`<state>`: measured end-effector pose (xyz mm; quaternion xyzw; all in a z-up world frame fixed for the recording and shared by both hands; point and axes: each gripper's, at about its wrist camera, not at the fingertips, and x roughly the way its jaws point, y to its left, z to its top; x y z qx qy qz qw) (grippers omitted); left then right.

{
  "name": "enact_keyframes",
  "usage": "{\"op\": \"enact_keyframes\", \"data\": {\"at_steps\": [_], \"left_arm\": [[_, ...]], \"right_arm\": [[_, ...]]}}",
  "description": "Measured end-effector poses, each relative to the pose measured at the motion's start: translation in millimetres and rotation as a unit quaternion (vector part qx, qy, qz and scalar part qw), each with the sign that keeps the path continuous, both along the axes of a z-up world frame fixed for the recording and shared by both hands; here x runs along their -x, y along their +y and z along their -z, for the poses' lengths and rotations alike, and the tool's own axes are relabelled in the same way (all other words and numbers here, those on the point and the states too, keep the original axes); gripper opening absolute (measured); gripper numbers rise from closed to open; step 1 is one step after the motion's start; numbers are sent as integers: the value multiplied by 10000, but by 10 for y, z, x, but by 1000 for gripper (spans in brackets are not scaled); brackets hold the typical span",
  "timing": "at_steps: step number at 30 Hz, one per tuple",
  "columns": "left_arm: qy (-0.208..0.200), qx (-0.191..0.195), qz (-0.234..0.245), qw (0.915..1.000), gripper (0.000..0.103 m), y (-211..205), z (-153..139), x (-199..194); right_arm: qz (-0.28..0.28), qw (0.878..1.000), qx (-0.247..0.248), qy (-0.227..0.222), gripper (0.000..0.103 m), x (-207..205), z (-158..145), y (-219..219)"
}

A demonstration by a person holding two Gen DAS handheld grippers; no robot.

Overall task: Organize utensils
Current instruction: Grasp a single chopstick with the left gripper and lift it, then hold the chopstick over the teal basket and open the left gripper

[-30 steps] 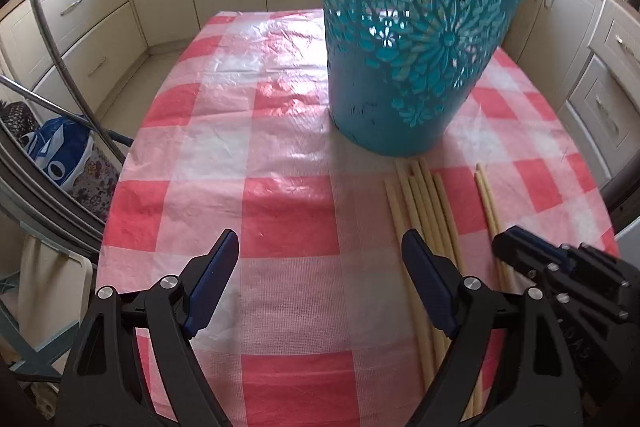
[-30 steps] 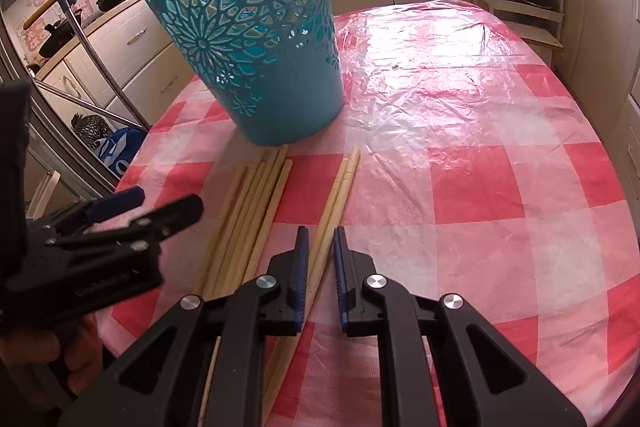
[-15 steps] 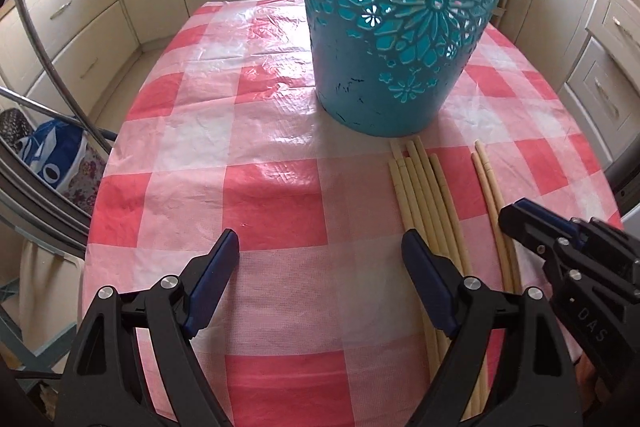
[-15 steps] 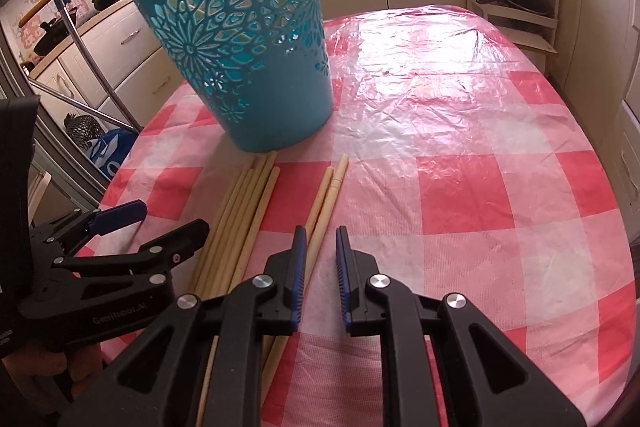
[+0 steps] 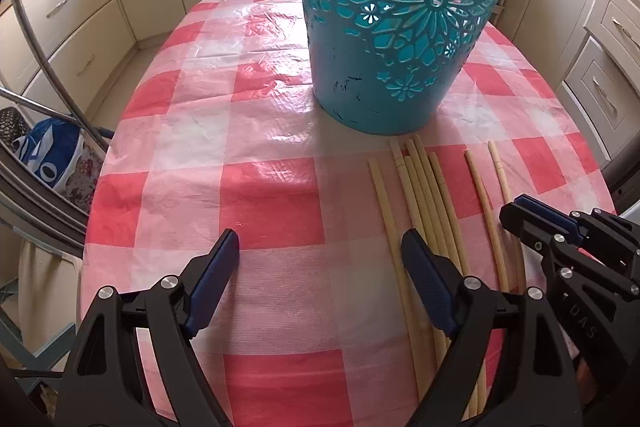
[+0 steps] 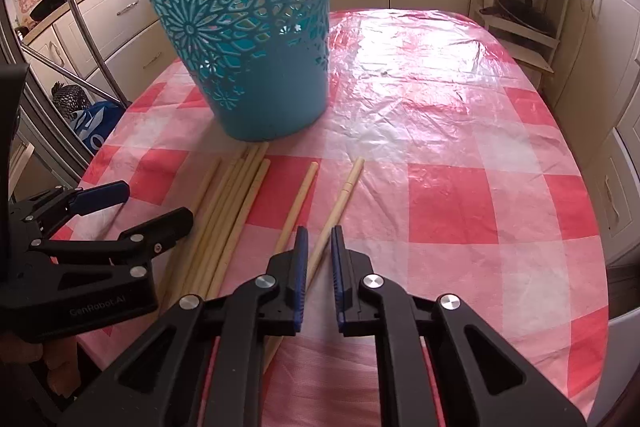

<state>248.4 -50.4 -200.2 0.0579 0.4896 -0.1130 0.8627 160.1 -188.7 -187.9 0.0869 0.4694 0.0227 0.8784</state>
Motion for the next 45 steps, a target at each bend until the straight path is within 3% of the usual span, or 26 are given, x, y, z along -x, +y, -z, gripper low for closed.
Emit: {"op": "enact_keyframes", "data": {"at_steps": [4, 6, 8, 10, 13, 16, 20, 25, 28, 31, 33, 39, 43, 45], "left_arm": [[10, -12, 10, 10000, 77, 1, 4, -9], [-53, -121, 99, 9999, 68, -41, 6, 4], [-92, -115, 295, 9995, 41, -96, -20, 27], [-58, -55, 440, 9990, 28, -135, -38, 29], [-57, -92, 546, 9985, 22, -190, -43, 7], [23, -76, 722, 9974, 8, -262, -56, -45], [344, 405, 793, 9954, 4, -170, -116, -86], [98, 1166, 969, 9884, 4, 81, -570, -84], [-398, 1785, 1206, 9757, 4, 262, -1025, -41], [-847, 2150, 1388, 9630, 4, 345, -1407, 25], [-1235, 2443, 1499, 9501, 4, 396, -1718, 59], [-2309, 2611, 1353, 9275, 4, 348, -2338, -62], [-3232, 2612, 924, 9049, 4, 153, -2520, -239], [-3528, 2579, 577, 8976, 4, 79, -2552, -395]], "right_arm": [[37, 10000, -17, -26, 13, -46, 13, -2], [-17, 10000, 38, -16, 14, -61, 14, 23], [-195, 9997, 89, 80, 14, -84, 2, 40], [-370, 9991, 85, 212, 13, -98, -13, 16], [-557, 9978, 96, 336, 12, -139, -15, -17], [-531, 9980, 175, 295, 12, -180, -10, 14], [-595, 9978, 212, 190, 11, -157, -9, 34], [-531, 9985, -50, 95, 10, -117, 9, -31], [-508, 9986, -113, 50, 10, -97, 13, -51], [-499, 9986, -193, 37, 10, -99, 15, -78], [-492, 9985, -253, 36, 10, -106, 18, -94], [-480, 9984, -301, 4, 10, -94, 25, -114], [-476, 9984, -313, -13, 10, -83, 31, -110], [-483, 9983, -309, -33, 10, -74, 33, -116]]}}
